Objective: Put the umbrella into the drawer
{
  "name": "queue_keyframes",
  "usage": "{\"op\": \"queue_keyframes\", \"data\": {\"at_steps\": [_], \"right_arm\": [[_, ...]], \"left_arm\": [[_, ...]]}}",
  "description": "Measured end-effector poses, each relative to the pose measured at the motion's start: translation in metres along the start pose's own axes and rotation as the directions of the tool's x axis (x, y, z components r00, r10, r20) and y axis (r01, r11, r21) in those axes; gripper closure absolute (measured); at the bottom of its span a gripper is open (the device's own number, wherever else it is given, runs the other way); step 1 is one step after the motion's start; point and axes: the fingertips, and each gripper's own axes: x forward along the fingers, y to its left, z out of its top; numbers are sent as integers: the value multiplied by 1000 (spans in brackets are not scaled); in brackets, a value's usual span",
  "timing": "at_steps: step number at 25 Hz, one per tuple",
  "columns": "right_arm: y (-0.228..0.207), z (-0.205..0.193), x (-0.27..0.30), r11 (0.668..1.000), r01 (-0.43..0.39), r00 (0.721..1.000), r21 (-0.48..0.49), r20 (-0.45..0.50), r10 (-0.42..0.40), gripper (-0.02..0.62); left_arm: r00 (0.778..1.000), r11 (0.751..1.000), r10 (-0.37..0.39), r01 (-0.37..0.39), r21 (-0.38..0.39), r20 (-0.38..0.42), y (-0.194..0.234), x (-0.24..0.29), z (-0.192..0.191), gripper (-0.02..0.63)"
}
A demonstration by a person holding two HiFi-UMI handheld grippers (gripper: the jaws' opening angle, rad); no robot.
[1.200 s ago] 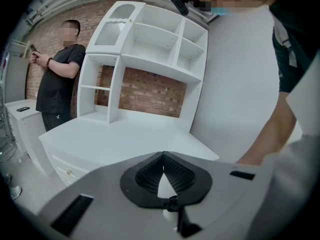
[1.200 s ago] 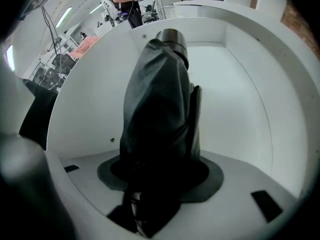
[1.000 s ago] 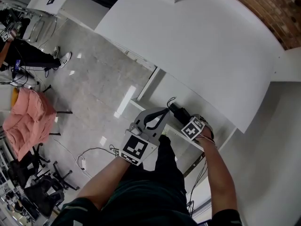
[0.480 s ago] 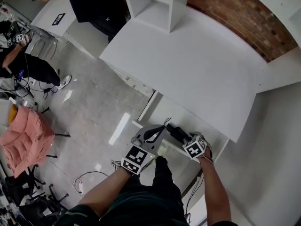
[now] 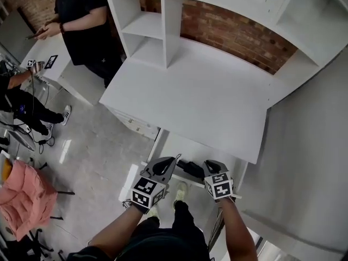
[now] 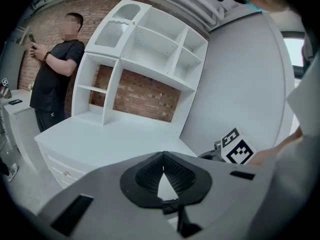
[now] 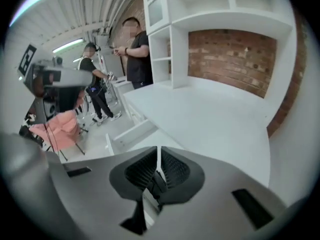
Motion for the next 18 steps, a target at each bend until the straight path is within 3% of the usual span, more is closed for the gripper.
{"op": "queue_keyframes", "data": {"at_steps": [7,13,18], "right_arm": [[-2,52,-62,986,82,974,145,200,-110,580],[4,98,-113,967,101,914,233,363,-183,581],[17,137,-164,962,112,852,249,474,-222,581]], "left_arm": [[999,999,-46,47,-17,19,-10,-15,22,600],[995,998,-63,64,-14,72,-11,-34,62,600],[988,996,-87,86,9,131,-24,-60,108,600]]}}
